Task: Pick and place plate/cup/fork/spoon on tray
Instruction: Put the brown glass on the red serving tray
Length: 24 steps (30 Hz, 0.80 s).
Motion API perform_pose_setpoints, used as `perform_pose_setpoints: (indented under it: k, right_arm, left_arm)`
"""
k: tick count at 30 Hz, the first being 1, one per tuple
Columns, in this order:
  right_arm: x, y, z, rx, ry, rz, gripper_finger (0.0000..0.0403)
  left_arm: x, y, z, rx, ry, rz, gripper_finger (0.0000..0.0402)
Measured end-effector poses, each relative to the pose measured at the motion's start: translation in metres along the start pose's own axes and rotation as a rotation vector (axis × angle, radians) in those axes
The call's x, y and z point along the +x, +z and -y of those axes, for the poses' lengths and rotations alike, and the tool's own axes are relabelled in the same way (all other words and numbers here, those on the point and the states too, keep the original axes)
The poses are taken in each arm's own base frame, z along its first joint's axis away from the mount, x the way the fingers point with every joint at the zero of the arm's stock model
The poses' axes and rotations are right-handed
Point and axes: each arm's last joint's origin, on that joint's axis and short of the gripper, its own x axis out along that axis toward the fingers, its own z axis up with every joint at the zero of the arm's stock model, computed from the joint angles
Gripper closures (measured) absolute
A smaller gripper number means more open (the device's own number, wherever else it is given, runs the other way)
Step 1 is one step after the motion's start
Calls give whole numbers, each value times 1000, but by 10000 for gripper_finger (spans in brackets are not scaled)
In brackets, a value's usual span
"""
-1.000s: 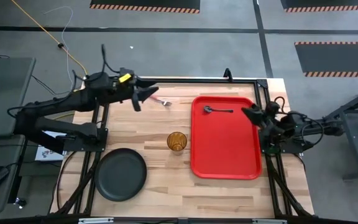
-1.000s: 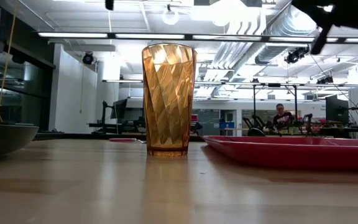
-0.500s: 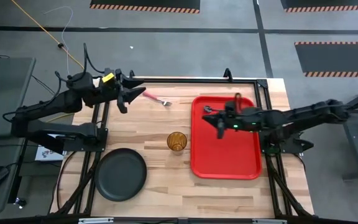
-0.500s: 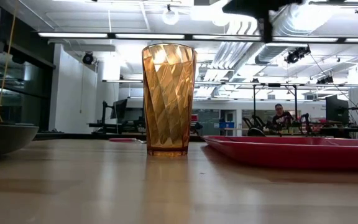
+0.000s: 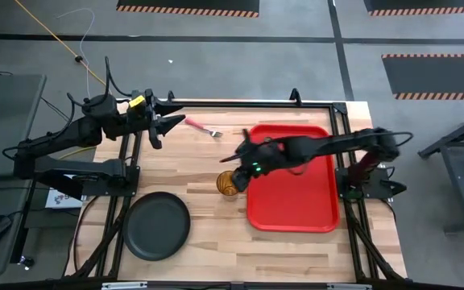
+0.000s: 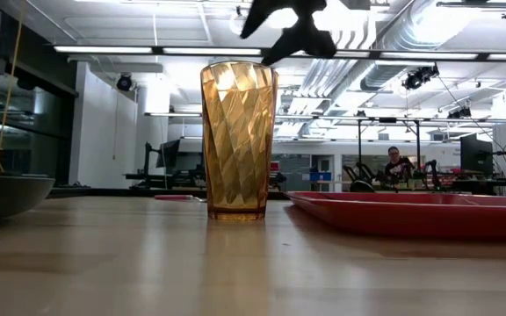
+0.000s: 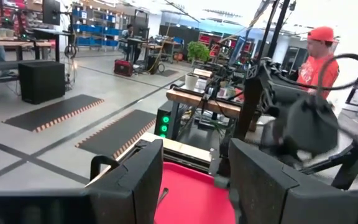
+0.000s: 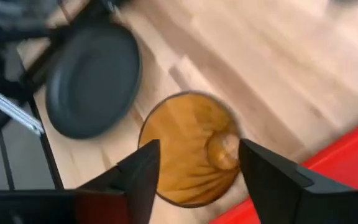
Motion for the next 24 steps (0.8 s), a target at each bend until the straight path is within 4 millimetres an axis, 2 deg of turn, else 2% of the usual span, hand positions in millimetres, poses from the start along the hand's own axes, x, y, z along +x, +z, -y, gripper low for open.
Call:
perform_pose_setpoints:
  k: [5,13,19,24]
  right_arm:
    - [22,9,-9,-49,-123,-88,168]
    - [42,8,-7,-99,-288,-151,167]
    - [50,-1,1,-93,-313,-196,167]
    - [65,-14,11,-28,-302,-258,167]
  left_arm:
    - [0,0,0,-18,0,1,229]
    - [0,0,0,-26,1,1,229]
    - [0,0,0,-62,2,2,229]
    - [0,0,0,-86,2,2,229]
